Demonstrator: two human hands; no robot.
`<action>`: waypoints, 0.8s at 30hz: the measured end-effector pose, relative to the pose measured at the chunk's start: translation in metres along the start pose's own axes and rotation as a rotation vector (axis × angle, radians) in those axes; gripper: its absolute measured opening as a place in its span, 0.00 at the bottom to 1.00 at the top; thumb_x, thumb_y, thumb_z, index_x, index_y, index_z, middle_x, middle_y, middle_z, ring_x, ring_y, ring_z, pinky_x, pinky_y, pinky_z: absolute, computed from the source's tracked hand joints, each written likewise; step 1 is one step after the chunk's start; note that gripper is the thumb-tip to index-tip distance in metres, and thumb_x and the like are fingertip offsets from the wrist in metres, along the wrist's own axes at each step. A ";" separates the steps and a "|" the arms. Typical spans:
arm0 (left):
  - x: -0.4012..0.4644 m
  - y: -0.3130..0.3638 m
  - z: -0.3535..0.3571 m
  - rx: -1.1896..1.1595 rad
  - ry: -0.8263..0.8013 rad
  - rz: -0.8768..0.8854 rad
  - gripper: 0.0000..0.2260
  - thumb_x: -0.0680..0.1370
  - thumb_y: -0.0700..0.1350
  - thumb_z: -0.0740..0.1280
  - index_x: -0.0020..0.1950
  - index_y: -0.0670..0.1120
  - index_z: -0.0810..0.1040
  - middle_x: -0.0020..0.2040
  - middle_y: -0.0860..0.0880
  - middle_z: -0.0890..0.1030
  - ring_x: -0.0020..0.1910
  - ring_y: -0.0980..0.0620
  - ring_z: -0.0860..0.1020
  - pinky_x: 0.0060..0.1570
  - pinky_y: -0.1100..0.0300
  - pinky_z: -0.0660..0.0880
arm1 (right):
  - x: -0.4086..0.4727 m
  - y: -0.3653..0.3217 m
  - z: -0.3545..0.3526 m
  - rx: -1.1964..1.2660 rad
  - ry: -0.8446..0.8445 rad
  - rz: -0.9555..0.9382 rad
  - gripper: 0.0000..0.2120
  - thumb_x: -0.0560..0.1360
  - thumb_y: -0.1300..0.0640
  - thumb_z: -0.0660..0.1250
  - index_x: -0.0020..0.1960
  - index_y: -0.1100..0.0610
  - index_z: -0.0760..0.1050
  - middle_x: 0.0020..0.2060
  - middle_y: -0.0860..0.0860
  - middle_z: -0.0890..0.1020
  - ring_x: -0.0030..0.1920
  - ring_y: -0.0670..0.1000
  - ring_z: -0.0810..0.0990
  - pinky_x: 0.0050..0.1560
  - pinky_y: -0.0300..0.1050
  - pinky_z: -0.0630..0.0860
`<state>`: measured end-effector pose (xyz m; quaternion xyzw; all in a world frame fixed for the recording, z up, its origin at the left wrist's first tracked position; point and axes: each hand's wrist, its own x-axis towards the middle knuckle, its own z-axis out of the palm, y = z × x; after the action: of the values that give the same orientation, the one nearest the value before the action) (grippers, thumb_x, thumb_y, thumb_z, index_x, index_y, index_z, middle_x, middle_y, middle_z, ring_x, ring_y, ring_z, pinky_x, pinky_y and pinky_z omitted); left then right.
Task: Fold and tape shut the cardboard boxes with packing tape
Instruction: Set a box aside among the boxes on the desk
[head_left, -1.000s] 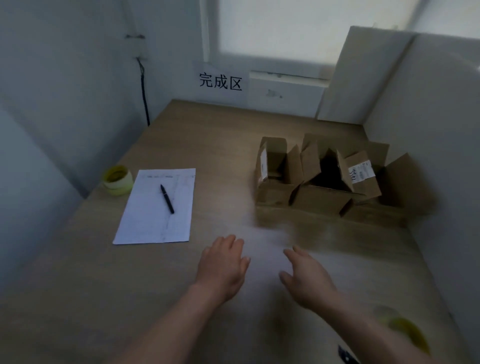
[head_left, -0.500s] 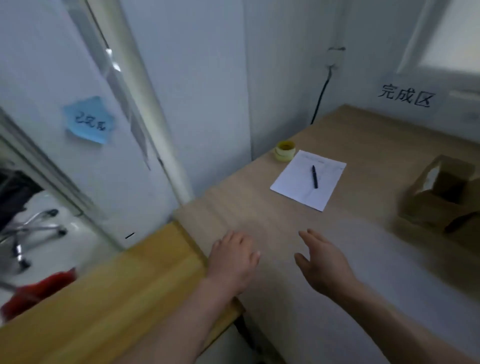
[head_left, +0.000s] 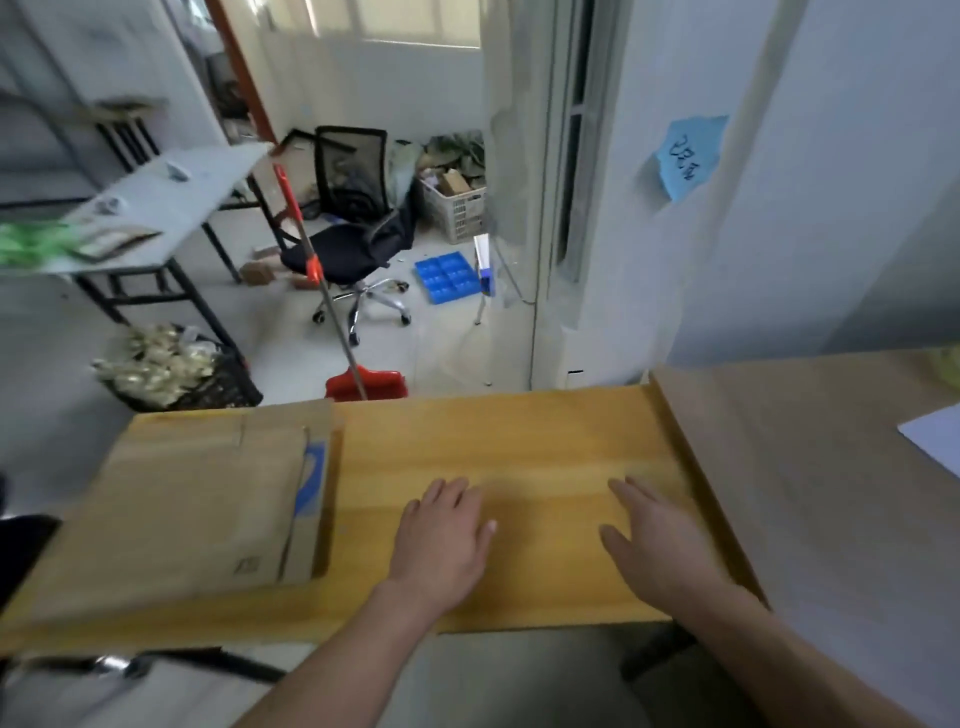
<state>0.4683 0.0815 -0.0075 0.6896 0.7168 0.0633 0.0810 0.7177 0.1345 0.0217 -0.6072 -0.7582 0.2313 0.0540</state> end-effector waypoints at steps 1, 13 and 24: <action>-0.008 -0.023 -0.001 -0.008 0.003 -0.030 0.21 0.81 0.57 0.53 0.71 0.51 0.68 0.71 0.52 0.69 0.71 0.48 0.64 0.65 0.50 0.68 | 0.005 -0.019 0.012 -0.014 -0.008 -0.016 0.28 0.80 0.46 0.61 0.78 0.50 0.59 0.78 0.48 0.59 0.69 0.48 0.71 0.65 0.45 0.71; -0.076 -0.282 -0.008 -0.040 -0.002 -0.287 0.24 0.79 0.59 0.54 0.75 0.55 0.61 0.74 0.52 0.65 0.72 0.47 0.64 0.67 0.49 0.68 | 0.058 -0.256 0.178 -0.033 -0.257 -0.159 0.30 0.79 0.45 0.62 0.78 0.48 0.58 0.79 0.50 0.58 0.66 0.50 0.75 0.61 0.45 0.73; -0.115 -0.421 -0.009 -0.116 -0.227 -0.684 0.50 0.65 0.69 0.71 0.78 0.62 0.44 0.76 0.56 0.28 0.77 0.39 0.35 0.73 0.38 0.53 | 0.076 -0.354 0.242 -0.018 -0.338 -0.286 0.24 0.75 0.47 0.66 0.70 0.48 0.66 0.66 0.46 0.73 0.58 0.50 0.77 0.54 0.45 0.78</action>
<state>0.0586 -0.0506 -0.0804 0.4067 0.8878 -0.0037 0.2156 0.2927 0.0818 -0.0608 -0.4466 -0.8369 0.3129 -0.0470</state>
